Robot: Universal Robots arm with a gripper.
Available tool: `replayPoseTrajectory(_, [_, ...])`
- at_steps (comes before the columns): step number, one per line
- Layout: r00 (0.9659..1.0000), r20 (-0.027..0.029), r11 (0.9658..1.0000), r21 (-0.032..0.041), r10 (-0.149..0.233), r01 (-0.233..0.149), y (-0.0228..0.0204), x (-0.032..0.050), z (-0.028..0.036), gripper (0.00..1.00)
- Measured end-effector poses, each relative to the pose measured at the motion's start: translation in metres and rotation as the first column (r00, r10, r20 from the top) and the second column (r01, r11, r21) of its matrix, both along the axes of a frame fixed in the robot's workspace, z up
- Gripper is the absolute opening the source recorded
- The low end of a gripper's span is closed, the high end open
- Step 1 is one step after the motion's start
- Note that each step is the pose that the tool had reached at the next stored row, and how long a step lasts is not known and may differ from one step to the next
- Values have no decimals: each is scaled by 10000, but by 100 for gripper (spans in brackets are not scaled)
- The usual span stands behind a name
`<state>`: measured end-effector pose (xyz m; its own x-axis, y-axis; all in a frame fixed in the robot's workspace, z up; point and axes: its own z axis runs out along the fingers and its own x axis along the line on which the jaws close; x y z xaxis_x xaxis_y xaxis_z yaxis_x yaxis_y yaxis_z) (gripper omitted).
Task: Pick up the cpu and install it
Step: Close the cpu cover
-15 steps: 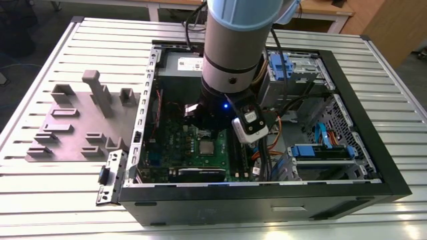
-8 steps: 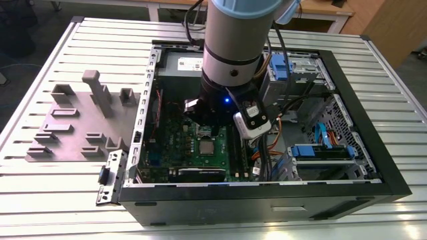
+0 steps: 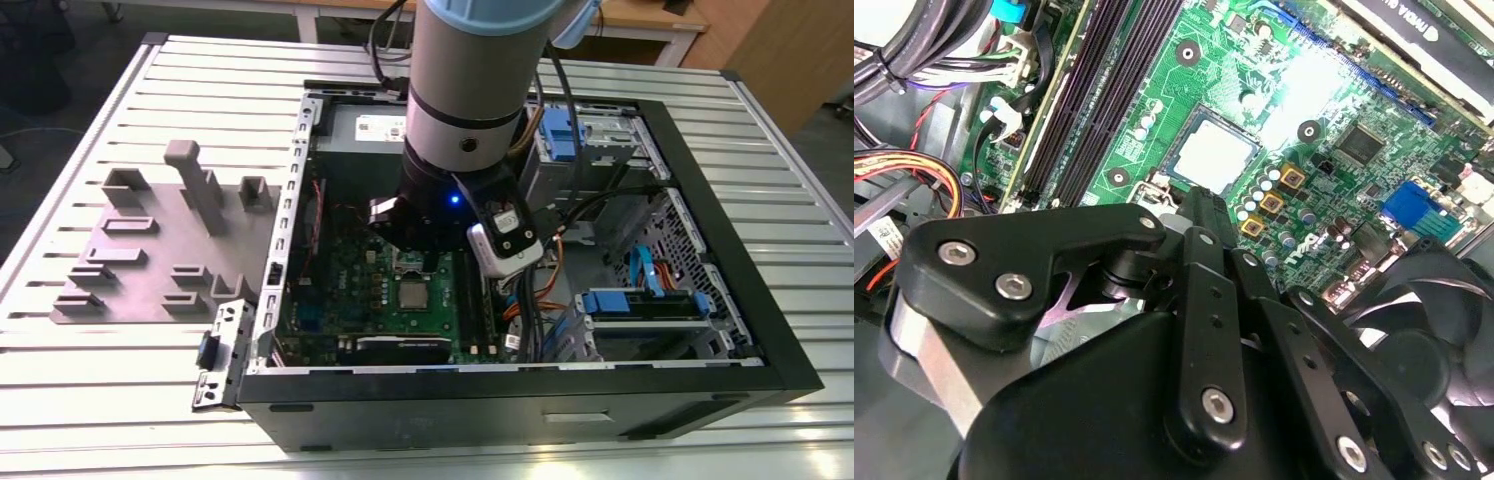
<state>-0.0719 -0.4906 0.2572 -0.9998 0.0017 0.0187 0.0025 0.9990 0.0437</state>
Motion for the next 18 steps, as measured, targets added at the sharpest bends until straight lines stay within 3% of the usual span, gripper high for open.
replayPoseTrajectory(9, [10000,2,10000,-1,0,0,0,5,0,11])
replayPoseTrajectory(18, [10000,2,10000,-1,2,-2,0,81,-4,11])
